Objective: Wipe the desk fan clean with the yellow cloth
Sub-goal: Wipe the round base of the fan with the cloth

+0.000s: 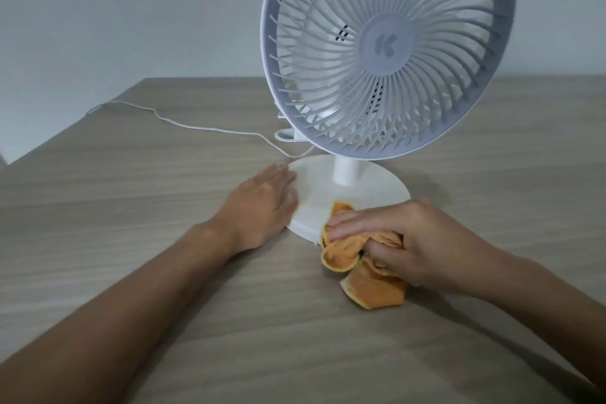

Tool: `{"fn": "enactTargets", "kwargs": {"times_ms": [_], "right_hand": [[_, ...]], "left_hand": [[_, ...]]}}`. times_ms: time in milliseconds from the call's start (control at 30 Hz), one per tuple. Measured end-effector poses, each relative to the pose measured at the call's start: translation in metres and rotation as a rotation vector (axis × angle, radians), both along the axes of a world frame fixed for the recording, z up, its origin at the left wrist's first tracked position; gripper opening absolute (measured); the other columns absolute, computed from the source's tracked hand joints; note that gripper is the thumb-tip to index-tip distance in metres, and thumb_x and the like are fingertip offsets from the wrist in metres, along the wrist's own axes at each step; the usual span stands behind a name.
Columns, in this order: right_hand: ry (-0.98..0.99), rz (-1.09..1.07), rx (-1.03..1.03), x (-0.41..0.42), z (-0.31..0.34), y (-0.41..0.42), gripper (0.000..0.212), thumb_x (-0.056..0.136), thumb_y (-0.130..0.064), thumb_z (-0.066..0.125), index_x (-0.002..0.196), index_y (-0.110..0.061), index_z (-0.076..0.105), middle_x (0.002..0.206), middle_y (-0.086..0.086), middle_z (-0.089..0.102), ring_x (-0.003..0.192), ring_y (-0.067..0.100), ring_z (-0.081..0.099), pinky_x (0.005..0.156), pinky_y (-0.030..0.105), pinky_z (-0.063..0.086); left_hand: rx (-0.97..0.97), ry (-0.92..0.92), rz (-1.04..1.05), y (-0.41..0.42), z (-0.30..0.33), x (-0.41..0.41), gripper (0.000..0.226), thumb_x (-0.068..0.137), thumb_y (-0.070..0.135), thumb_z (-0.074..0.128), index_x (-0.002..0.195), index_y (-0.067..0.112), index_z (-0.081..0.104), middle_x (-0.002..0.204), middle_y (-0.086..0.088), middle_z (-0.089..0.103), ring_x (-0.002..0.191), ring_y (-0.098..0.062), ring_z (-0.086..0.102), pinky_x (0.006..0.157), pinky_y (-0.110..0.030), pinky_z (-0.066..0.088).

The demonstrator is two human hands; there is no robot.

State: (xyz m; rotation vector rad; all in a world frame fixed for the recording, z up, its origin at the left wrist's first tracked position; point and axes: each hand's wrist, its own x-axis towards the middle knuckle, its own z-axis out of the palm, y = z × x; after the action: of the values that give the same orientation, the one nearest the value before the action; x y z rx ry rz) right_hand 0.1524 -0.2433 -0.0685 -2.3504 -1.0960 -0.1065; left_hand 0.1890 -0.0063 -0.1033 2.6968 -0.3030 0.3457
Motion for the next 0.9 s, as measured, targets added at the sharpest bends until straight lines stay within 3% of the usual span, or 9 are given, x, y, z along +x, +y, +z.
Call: {"fn": "enactTargets", "kwargs": {"times_ms": [100, 167, 300, 367, 467, 567, 667, 800, 900], "right_hand": [[-0.090, -0.105, 0.119, 0.004, 0.008, -0.025, 0.044, 0.079, 0.005, 0.064, 0.105, -0.029, 0.074, 0.106, -0.032, 0.067, 0.091, -0.018, 0.061, 0.080, -0.001, 0.040], [-0.239, -0.285, 0.112, 0.016, 0.006, -0.037, 0.039, 0.079, -0.001, 0.065, 0.103, -0.030, 0.075, 0.091, -0.034, 0.069, 0.068, -0.010, 0.062, 0.062, 0.000, 0.038], [-0.293, -0.511, 0.109, 0.056, -0.006, -0.041, 0.033, 0.083, -0.001, 0.065, 0.105, -0.023, 0.074, 0.080, -0.007, 0.069, 0.066, 0.005, 0.059, 0.063, 0.001, 0.035], [-0.271, -0.574, 0.107, 0.078, -0.011, -0.032, 0.015, 0.088, -0.010, 0.062, 0.098, -0.013, 0.072, 0.073, -0.001, 0.061, 0.071, 0.019, 0.062, 0.058, 0.012, 0.031], [-0.069, -0.560, -0.004, 0.100, -0.017, -0.013, 0.027, 0.097, -0.033, 0.048, 0.097, -0.013, 0.065, 0.090, 0.007, 0.069, 0.088, 0.027, 0.063, 0.069, 0.029, 0.039], [0.049, -0.513, -0.090, 0.099, -0.018, -0.011, 0.032, 0.100, -0.036, 0.037, 0.105, -0.019, 0.063, 0.105, 0.006, 0.068, 0.099, 0.027, 0.060, 0.079, 0.035, 0.042], [-0.008, -0.457, -0.073, 0.087, -0.017, -0.017, 0.025, 0.099, -0.028, 0.042, 0.111, -0.023, 0.063, 0.107, 0.003, 0.068, 0.096, 0.025, 0.060, 0.082, 0.037, 0.046], [-0.167, -0.374, -0.095, 0.064, -0.020, -0.016, 0.028, 0.098, -0.021, 0.046, 0.119, -0.017, 0.063, 0.123, -0.001, 0.066, 0.108, 0.021, 0.061, 0.091, 0.033, 0.045], [-0.201, -0.321, -0.103, 0.044, -0.023, -0.014, 0.032, 0.098, -0.019, 0.049, 0.127, -0.014, 0.061, 0.136, 0.001, 0.058, 0.128, 0.014, 0.050, 0.110, 0.021, 0.030]], "left_hand": [[-0.013, -0.006, -0.007, 0.000, -0.002, 0.000, 0.046, 0.104, 0.027, 0.041, 0.148, 0.012, 0.042, 0.159, -0.002, 0.034, 0.149, -0.013, 0.023, 0.112, -0.014, 0.011], [-0.024, 0.000, -0.004, 0.001, -0.002, 0.001, 0.046, 0.104, 0.027, 0.041, 0.148, 0.013, 0.042, 0.160, -0.002, 0.033, 0.149, -0.013, 0.024, 0.113, -0.015, 0.013], [-0.028, 0.011, -0.014, -0.001, -0.001, 0.001, 0.046, 0.104, 0.027, 0.040, 0.148, 0.014, 0.041, 0.160, -0.001, 0.032, 0.149, -0.013, 0.023, 0.112, -0.015, 0.013], [-0.037, 0.034, -0.007, 0.000, 0.000, 0.000, 0.046, 0.104, 0.030, 0.040, 0.148, 0.018, 0.040, 0.160, 0.002, 0.032, 0.149, -0.012, 0.023, 0.111, -0.016, 0.014], [-0.081, 0.134, -0.025, 0.006, 0.004, 0.001, 0.048, 0.104, 0.037, 0.037, 0.151, 0.028, 0.036, 0.162, 0.012, 0.025, 0.150, -0.006, 0.016, 0.116, -0.021, 0.009], [-0.146, 0.262, -0.058, 0.016, 0.009, 0.001, 0.057, 0.097, 0.053, 0.043, 0.151, 0.038, 0.032, 0.161, 0.025, 0.017, 0.148, 0.002, 0.009, 0.117, -0.021, 0.003], [-0.083, 0.284, -0.094, 0.021, 0.010, 0.000, 0.084, 0.080, 0.072, 0.055, 0.153, 0.040, 0.027, 0.159, 0.029, 0.014, 0.148, 0.005, 0.008, 0.120, -0.023, 0.004], [-0.071, 0.292, -0.126, 0.023, 0.011, 0.000, 0.098, 0.069, 0.081, 0.049, 0.154, 0.039, 0.024, 0.162, 0.026, 0.011, 0.146, 0.006, 0.005, 0.123, -0.030, 0.001], [-0.027, 0.280, -0.159, 0.026, 0.009, 0.001, 0.098, 0.072, 0.079, 0.047, 0.155, 0.037, 0.019, 0.164, 0.021, 0.008, 0.148, 0.004, 0.002, 0.124, -0.036, -0.005]]}}
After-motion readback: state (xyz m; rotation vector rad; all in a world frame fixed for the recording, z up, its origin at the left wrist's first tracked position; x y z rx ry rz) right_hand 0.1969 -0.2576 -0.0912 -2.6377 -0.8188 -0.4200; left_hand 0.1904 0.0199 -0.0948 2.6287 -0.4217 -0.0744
